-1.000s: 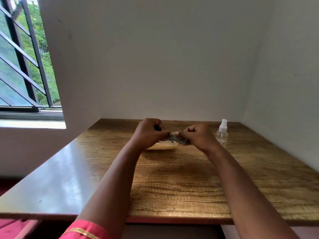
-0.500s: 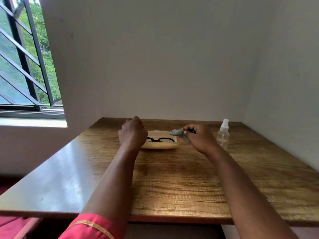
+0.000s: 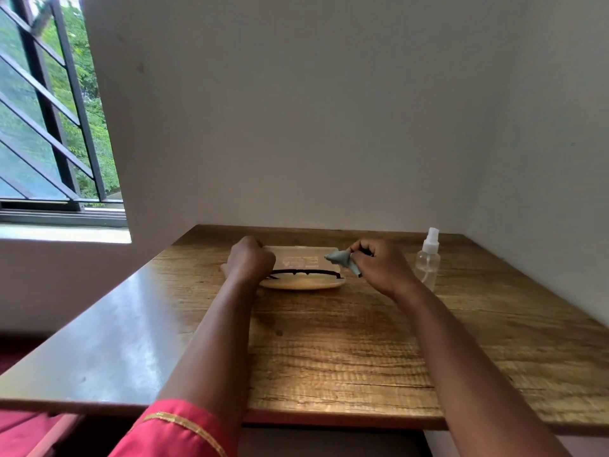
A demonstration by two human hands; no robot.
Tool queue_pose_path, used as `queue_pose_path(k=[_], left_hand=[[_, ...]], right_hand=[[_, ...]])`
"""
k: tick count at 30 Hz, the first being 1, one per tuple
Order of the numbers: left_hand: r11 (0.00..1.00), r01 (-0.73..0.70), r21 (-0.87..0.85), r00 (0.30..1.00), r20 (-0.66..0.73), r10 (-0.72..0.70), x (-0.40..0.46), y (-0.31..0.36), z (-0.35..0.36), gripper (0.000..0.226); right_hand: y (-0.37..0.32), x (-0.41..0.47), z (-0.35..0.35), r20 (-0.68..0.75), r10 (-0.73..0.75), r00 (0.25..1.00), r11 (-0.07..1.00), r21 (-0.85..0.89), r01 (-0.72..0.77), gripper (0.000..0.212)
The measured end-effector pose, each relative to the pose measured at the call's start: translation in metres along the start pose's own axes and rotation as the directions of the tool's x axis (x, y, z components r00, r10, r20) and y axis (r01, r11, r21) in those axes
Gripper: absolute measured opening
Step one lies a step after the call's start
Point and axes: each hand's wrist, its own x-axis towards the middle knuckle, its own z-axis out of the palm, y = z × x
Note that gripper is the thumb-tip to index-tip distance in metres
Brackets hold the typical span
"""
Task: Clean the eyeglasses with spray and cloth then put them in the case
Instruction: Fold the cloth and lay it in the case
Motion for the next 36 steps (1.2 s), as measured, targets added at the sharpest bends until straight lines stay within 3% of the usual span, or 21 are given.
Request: queue_pose_path(k=[7, 12, 17, 23, 28, 32, 36], left_hand=[[0.991, -0.099, -0.094, 0.993, 0.061, 0.105, -0.002, 0.008, 0.003, 0.011], [0.985, -0.125, -0.118, 0.986, 0.1, 0.137, -0.007, 0.012, 0.005, 0.018], [0.982, -0.16, -0.096, 0.982, 0.085, 0.168, -0.006, 0.012, 0.007, 0.012], [0.98, -0.164, -0.116, 0.982, 0.081, 0.173, -0.007, 0.013, 0.007, 0.013], [0.979, -0.171, -0.114, 0.98, 0.08, 0.181, -0.007, 0.013, 0.007, 0.014], [0.976, -0.186, -0.116, 0.978, 0.073, 0.195, -0.008, 0.013, 0.007, 0.015], [0.976, -0.186, -0.115, 0.978, 0.078, 0.196, -0.008, 0.012, 0.007, 0.018]], right_hand=[[-0.006, -0.004, 0.009, 0.043, -0.128, 0.991, 0.992, 0.004, 0.128, 0.013], [-0.013, -0.009, 0.019, 0.129, -0.219, 0.967, 0.976, 0.038, 0.216, 0.015], [-0.012, -0.01, 0.022, 0.158, -0.216, 0.964, 0.943, -0.223, 0.248, 0.017], [-0.007, -0.006, 0.018, 0.103, -0.219, 0.97, 0.883, -0.403, 0.242, 0.018], [-0.006, -0.004, 0.017, -0.005, -0.339, 0.941, 0.903, -0.283, 0.324, 0.007], [-0.013, -0.008, 0.02, 0.138, -0.424, 0.895, 0.883, -0.16, 0.442, 0.013], [-0.013, -0.01, 0.024, 0.252, -0.412, 0.876, 0.871, -0.172, 0.459, 0.022]])
